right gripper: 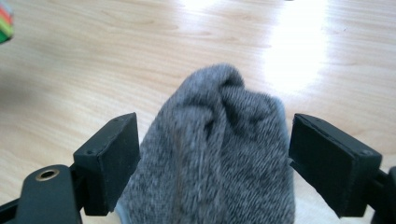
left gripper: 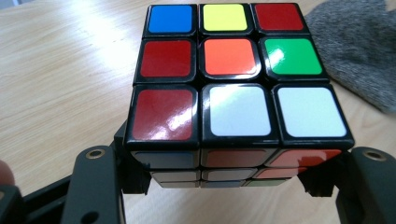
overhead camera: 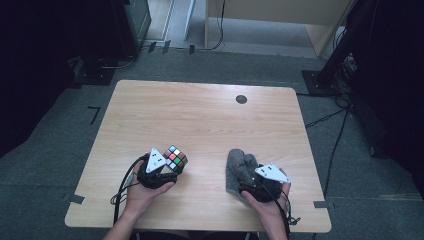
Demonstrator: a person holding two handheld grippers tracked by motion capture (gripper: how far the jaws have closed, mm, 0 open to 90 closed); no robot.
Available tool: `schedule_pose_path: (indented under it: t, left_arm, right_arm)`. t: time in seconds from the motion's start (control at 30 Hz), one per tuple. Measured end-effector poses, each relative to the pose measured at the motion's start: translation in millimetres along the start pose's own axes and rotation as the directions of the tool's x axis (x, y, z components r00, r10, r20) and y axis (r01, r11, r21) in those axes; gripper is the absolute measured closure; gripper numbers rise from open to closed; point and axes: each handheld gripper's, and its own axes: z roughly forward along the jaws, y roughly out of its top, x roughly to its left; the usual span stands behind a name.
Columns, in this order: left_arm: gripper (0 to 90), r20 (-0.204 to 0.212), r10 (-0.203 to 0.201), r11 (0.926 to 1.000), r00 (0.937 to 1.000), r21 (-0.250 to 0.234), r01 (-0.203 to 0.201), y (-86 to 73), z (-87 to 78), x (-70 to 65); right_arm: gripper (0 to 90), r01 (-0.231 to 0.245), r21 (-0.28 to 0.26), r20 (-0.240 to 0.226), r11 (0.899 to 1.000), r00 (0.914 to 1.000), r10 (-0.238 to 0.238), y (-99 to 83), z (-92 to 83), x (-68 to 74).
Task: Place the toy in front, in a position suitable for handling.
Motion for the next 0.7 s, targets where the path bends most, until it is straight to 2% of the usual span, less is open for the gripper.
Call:
schedule_pose_path:
  t: [0.07, 0.13, 0.17, 0.27, 0.33, 0.4, 0.43, 0.47, 0.5, 0.57, 0.7]
  left_arm:
    - [34.1, 0.002, 0.012, 0.9999, 0.9999, 0.004, -0.012, -1.4, -3.3, -3.2]
    - [34.2, 0.004, 0.024, 0.9997, 0.9997, 0.007, -0.024, -2.7, -5.8, -6.2]
    - [34.2, 0.009, 0.027, 0.9996, 0.9996, 0.008, -0.027, -3.5, -7.0, -7.3]
    - [34.2, 0.014, 0.052, 0.9985, 0.9985, 0.017, -0.053, -5.3, -8.3, -9.0]
    - [34.2, 0.024, 0.048, 0.9987, 0.9986, 0.016, -0.048, -5.2, -8.8, -8.2]
    - [34.2, 0.038, 0.045, 0.9989, 0.9983, 0.010, -0.045, -5.8, -9.8, -8.4]
    - [34.2, 0.038, 0.045, 0.9989, 0.9983, 0.010, -0.045, -5.8, -9.8, -8.4]
    - [34.2, 0.054, 0.057, 0.9983, 0.9969, 0.008, -0.057, -7.7, -11.8, -9.2]
    - [34.2, 0.060, 0.061, 0.9981, 0.9964, 0.006, -0.061, -8.9, -12.7, -9.3]
    - [34.2, 0.062, 0.068, 0.9976, 0.9958, 0.007, -0.068, -10.8, -14.4, -8.6]
    - [34.3, 0.078, 0.080, 0.9967, 0.9937, 0.009, -0.081, -12.9, -15.8, -8.5]
  right_arm:
    - [15.3, 0.015, 0.036, 0.014, 0.999, 0.9998, -0.015, 8.3, 2.9, 1.2]
    - [17.8, -0.018, 0.070, -0.004, 0.997, 0.9998, 0.019, 11.5, 8.8, 1.0]
    - [20.1, -0.029, 0.083, 0.005, 0.996, 0.9996, 0.028, 10.8, 12.5, 1.1]
    - [25.9, -0.050, 0.091, 0.029, 0.995, 0.9985, 0.048, 1.3, 22.1, 0.4]
    - [31.8, -0.058, 0.101, 0.033, 0.993, 0.9979, 0.055, -7.9, 28.2, -0.3]
    - [38.7, -0.029, 0.127, 0.018, 0.991, 0.9995, 0.027, -14.1, 33.6, 0.8]
    - [38.7, -0.029, 0.127, 0.018, 0.991, 0.9995, 0.027, -14.1, 33.6, 0.8]
    - [49.1, -0.013, 0.128, -0.010, 0.992, 0.9998, 0.014, -17.3, 36.3, 1.0]
    - [52.2, -0.011, 0.132, -0.020, 0.991, 0.9997, 0.013, -18.5, 38.2, 1.0]
    - [59.6, 0.006, 0.144, -0.006, 0.990, 1.0000, -0.005, -21.3, 42.2, 1.7]
    - [75.6, 0.019, 0.122, -0.023, 0.992, 0.9996, -0.017, -23.3, 42.0, 2.8]
